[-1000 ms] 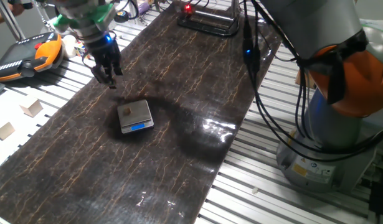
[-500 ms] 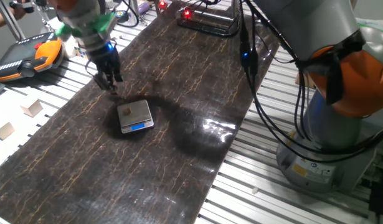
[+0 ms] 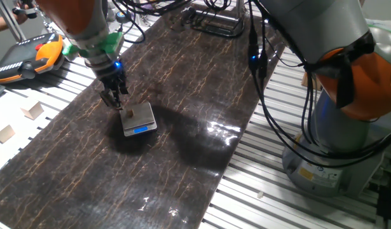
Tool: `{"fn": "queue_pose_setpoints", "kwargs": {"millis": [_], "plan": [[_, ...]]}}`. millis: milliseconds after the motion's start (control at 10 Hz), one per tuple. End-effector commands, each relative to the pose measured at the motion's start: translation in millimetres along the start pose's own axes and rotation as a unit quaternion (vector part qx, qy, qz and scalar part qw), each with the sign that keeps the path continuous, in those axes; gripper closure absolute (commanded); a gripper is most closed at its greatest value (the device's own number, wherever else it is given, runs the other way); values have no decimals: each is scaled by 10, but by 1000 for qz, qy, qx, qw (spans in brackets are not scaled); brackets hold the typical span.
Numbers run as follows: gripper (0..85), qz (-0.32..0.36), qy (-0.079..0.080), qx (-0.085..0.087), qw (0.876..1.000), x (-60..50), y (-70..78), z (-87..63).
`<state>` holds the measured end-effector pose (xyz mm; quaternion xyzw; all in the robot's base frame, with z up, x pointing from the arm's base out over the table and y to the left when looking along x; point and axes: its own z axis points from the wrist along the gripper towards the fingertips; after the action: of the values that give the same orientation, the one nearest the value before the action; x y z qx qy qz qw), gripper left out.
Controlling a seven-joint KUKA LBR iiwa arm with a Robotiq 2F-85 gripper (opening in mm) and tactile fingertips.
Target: Remove the object from the scale
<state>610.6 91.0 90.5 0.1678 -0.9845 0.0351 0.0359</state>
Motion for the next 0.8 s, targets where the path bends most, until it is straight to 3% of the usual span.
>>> {"fn": "queue_pose_setpoints", "kwargs": {"millis": [0,200,700], "plan": [[217,-1,-1,-2,1000,5,-3,42],[217,-6,-10,-5,1000,9,-2,159],[223,-14,-8,-12,1000,25,11,302]]}}
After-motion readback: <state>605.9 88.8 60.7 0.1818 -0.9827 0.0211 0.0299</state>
